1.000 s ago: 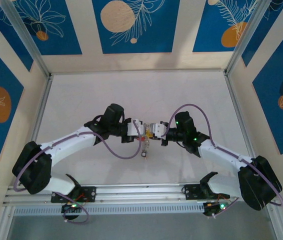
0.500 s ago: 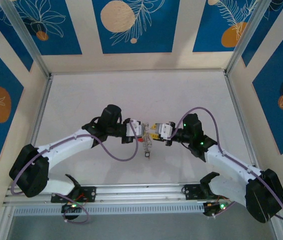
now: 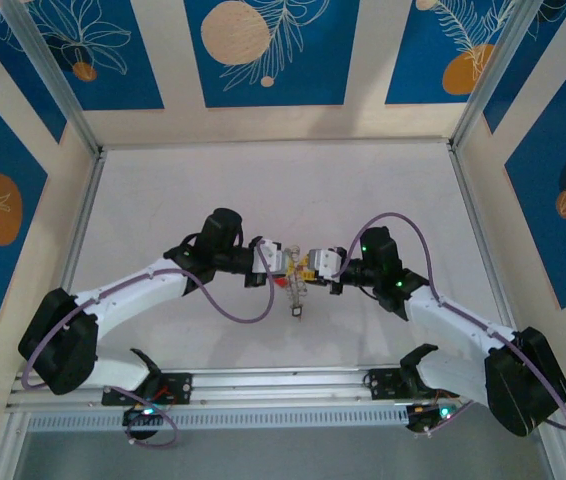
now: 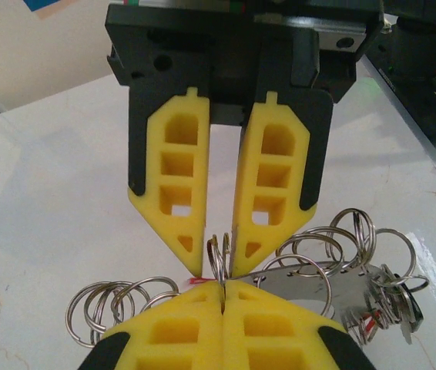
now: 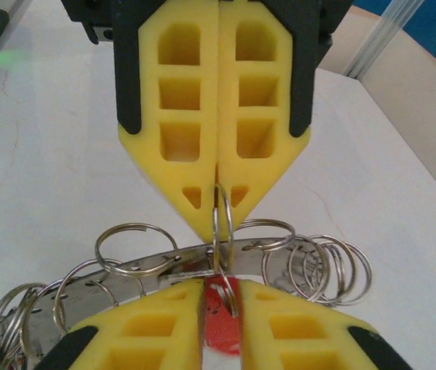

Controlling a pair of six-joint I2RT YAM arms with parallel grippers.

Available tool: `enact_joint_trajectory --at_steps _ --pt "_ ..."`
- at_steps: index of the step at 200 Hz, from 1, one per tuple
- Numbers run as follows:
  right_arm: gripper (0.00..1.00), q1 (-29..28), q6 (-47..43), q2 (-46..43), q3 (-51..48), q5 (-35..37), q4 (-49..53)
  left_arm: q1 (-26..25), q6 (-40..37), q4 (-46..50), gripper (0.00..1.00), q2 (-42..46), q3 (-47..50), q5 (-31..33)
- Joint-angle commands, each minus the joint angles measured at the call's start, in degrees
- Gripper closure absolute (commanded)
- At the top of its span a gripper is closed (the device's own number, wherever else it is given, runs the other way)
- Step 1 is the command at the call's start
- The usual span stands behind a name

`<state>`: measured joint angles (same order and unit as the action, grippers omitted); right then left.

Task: Put the keys on the keyring

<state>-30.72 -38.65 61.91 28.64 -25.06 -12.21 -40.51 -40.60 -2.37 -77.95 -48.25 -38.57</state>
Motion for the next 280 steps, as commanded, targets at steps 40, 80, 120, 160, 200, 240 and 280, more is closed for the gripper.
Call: enact_joint_trajectory --at_steps 40,80,120,160,200,240,280 --pt "0.81 -1.1 -0.1 0.2 1.7 -2.2 -0.4 0.3 -0.2 -2.1 1.0 0.2 0.0 -4.1" --pt "0.79 -1.1 -0.5 -0.8 1.3 -0.9 -0.7 0.3 -0.3 -2.2 1.0 0.4 0.4 -4.2" --pt "0.8 -1.0 -0.3 -1.6 0.5 -2.2 -1.1 0.4 -0.9 -1.6 1.0 0.2 0.3 -4.9" --pt "0.91 -1.1 0.5 -0.6 0.7 -3.6 -2.2 0.3 -0.6 -4.2 1.0 0.7 1.5 -5.0" --pt "0.94 -1.4 0.8 -0.5 0.5 -3.9 -2.8 0.2 -0.7 -3.7 1.0 0.5 1.5 -4.3" --pt "0.81 -1.3 0.9 -0.7 -0.1 -4.1 -3.7 0.2 -0.6 -4.2 1.0 0.3 1.7 -5.2" --pt "0.94 -1.3 0.7 -0.7 0.0 -4.2 -3.3 0.2 -0.6 -4.5 1.0 0.0 1.5 -5.4"
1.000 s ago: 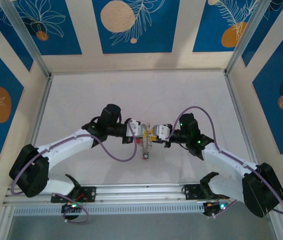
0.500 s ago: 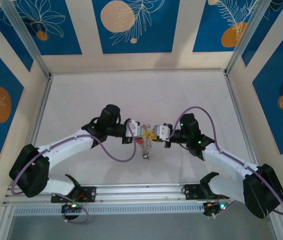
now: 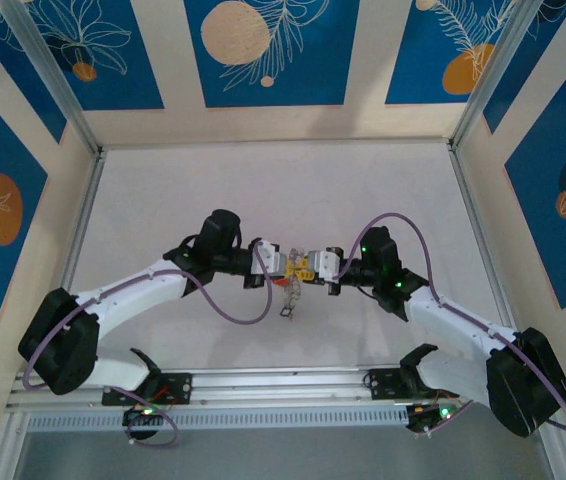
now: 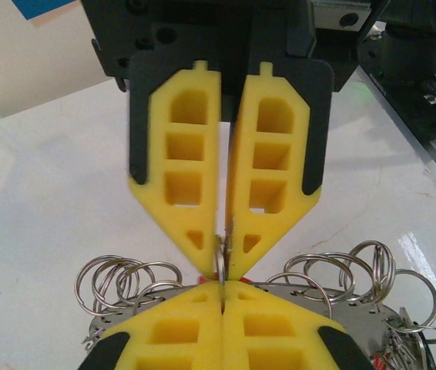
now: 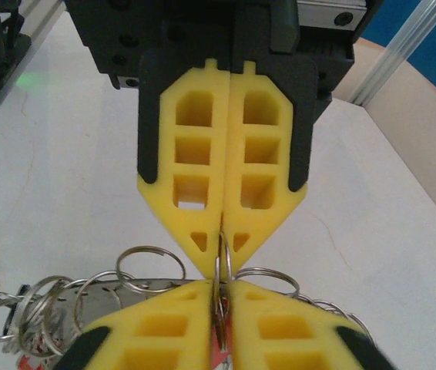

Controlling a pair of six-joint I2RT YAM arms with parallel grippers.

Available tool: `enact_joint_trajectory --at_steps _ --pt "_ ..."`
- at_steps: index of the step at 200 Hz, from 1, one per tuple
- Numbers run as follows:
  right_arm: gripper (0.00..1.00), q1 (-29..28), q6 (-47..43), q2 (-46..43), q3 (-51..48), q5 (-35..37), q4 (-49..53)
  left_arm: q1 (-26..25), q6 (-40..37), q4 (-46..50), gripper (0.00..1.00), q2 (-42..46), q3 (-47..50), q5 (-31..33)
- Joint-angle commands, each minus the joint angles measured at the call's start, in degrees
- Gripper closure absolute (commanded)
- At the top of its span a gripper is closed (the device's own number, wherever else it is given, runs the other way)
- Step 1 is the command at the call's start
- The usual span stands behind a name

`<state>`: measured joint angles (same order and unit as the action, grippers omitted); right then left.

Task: Put the keys on the keyring

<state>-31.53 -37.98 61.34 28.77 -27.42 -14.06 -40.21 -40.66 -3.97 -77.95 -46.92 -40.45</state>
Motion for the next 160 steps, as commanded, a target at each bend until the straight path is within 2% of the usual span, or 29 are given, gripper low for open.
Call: enact_joint_trajectory --at_steps 1,11,29,67,99,119,135,160 --pt "0.95 -0.5 0.0 -0.1 -0.1 -1.9 -1.4 -0.1 -0.5 -3.0 1.0 0.0 0.2 -3.5" --pt "1.0 -0.4 -0.2 0.0 -0.1 -1.9 -1.0 -0.1 -0.2 -3.5 1.0 0.1 0.3 -3.4" --pt "1.0 -0.4 -0.4 0.0 0.0 -0.9 -0.4 -0.2 -0.3 -2.1 1.0 0.3 -0.1 -1.4" --pt "1.0 -0.2 0.9 -2.4 -0.9 1.0 -1.7 -0.1 -1.5 3.4 1.0 0.1 -1.1 9.7" --pt "1.0 0.3 1.7 -4.3 -1.2 -0.6 -2.0 -0.1 0.0 4.4 1.0 -1.5 -1.4 15.6" --pt "1.0 0.4 1.7 -4.1 -0.9 -1.0 -1.6 -0.1 0.6 3.9 1.0 -2.2 -1.5 15.6" --pt "1.0 0.3 1.4 -3.5 -0.5 -1.1 -0.9 -0.1 0.8 3.4 0.88 -2.0 -1.5 13.6" --pt "1.0 0.2 1.3 -2.7 0.0 -0.1 -0.2 -0.1 0.9 2.7 0.8 0.0 -1.2 10.4"
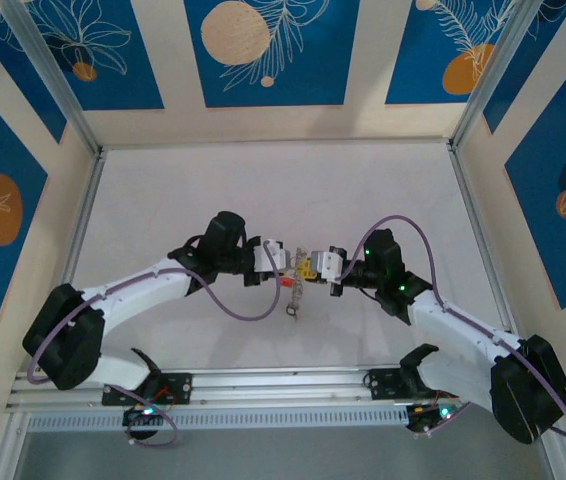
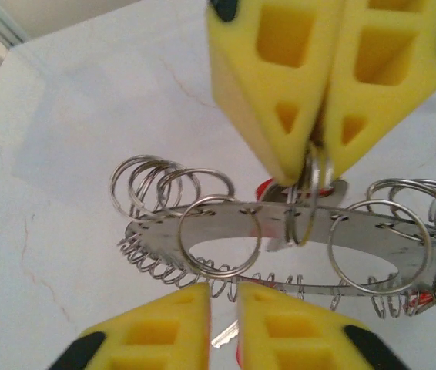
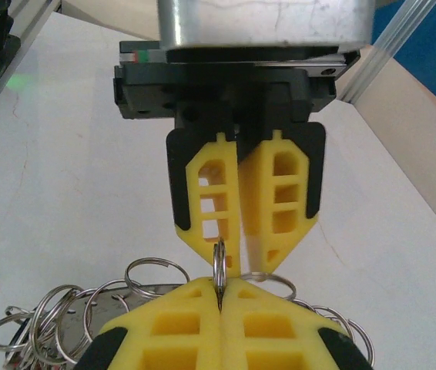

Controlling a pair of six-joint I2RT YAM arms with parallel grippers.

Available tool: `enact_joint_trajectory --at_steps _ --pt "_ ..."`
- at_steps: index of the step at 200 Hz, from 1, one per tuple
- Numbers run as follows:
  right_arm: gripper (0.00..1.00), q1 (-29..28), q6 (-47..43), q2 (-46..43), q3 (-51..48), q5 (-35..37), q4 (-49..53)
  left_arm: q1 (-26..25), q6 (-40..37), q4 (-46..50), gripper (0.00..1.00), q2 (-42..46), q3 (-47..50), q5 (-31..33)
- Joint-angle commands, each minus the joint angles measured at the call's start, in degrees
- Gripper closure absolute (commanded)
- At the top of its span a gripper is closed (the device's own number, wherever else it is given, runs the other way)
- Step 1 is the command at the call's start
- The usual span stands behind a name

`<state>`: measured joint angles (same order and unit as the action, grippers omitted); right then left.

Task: Put the keys on the keyring

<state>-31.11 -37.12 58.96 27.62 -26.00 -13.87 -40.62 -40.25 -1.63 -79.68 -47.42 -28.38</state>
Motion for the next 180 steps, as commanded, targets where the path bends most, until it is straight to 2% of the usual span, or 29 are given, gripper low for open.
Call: enact_joint_trajectory --at_steps 1,45,103,180 --pt "1.0 -0.2 0.5 -0.2 1.2 -1.5 -0.4 0.3 0.5 0.3 0.8 1.9 -0.7 -1.8" --pt "1.0 -1.2 -0.2 1.7 2.1 0.6 0.7 0.3 -0.2 0.5 0.7 6.5 -0.4 -7.0" --pt "1.0 -2.0 0.0 3.2 3.1 0.9 -0.2 0.2 -1.0 4.1 0.7 1.4 -2.9 -10.2" --pt "1.0 -1.9 -0.4 3.0 3.4 1.8 0.8 0.2 -2.9 9.6 0.69 1.1 -4.4 -9.8"
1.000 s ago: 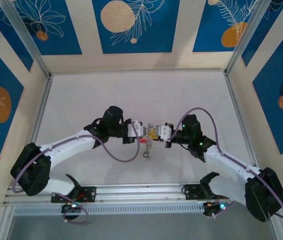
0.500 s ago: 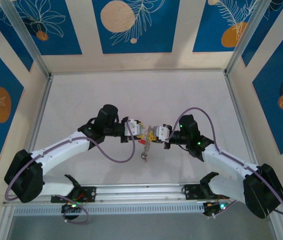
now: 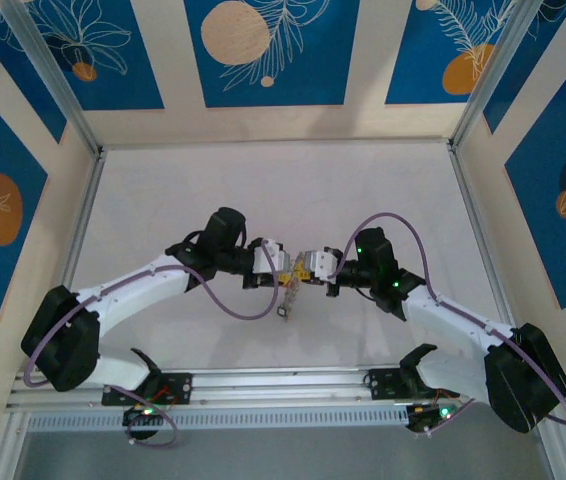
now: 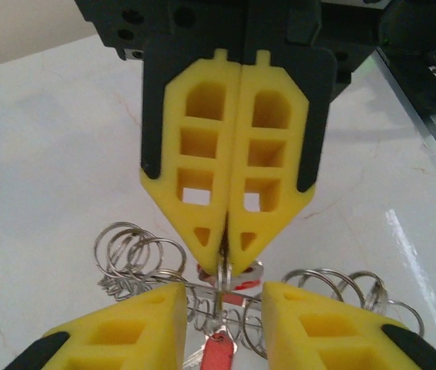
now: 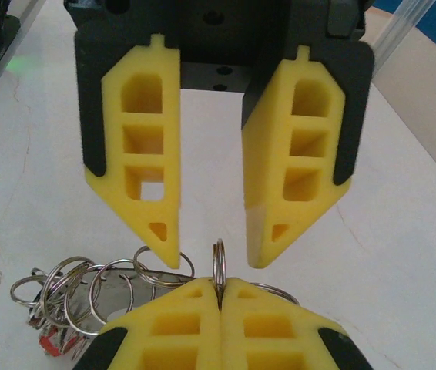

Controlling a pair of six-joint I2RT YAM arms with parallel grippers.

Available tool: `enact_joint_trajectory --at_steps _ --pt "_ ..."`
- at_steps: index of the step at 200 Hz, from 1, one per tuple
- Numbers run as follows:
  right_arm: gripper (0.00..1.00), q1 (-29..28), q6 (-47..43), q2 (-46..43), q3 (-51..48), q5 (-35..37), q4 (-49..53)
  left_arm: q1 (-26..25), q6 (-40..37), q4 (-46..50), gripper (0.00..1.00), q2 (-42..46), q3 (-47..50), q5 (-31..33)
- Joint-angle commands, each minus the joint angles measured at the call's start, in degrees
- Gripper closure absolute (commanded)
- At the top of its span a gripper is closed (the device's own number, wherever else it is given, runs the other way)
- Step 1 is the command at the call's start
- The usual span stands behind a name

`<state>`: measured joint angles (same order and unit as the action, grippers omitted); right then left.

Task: Put the keys on the keyring

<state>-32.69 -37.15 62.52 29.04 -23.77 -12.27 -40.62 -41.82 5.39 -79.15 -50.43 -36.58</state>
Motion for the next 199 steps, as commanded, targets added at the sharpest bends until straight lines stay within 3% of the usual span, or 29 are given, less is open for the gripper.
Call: enact_joint_trajectory --at_steps 1,42,93,109,123,143,167,199 --pt "1.0 -0.4 -0.4 -0.6 2.0 -0.4 -0.8 0.2 -1.3 2.6 0.69 0.6 -1.4 -1.5" --pt "1.0 -0.8 -0.4 -0.2 1.8 -1.5 -1.8 0.0 1.4 0.1 0.79 0.0 -1.7 0.1" --pt "1.0 -1.3 -0.5 0.3 2.2 -1.1 -1.9 -0.7 1.3 -0.7 0.81 -1.4 -2.1 0.4" --pt "1.0 -1.4 -0.5 0.4 2.0 -0.9 -2.0 -1.1 1.5 -1.0 0.88 -1.7 -2.3 0.3" --pt "1.0 -1.4 -0.5 0.4 1.8 -0.8 -2.1 -1.4 1.6 -1.3 1.0 -1.8 -2.4 0.8" --pt "1.0 -1.3 -0.2 0.5 1.2 0.6 -2.4 -1.5 1.9 -2.3 1.0 -1.2 -1.9 1.0" --pt "0.81 0.0 1.7 0.0 0.0 0.7 -3.6 -1.5 1.7 -2.0 1.0 -0.4 -2.0 -0.8" --pt "0.77 1.6 2.2 -0.8 -0.5 -1.0 -2.1 -1.4 1.2 -2.9 1.0 1.2 -1.4 -2.4"
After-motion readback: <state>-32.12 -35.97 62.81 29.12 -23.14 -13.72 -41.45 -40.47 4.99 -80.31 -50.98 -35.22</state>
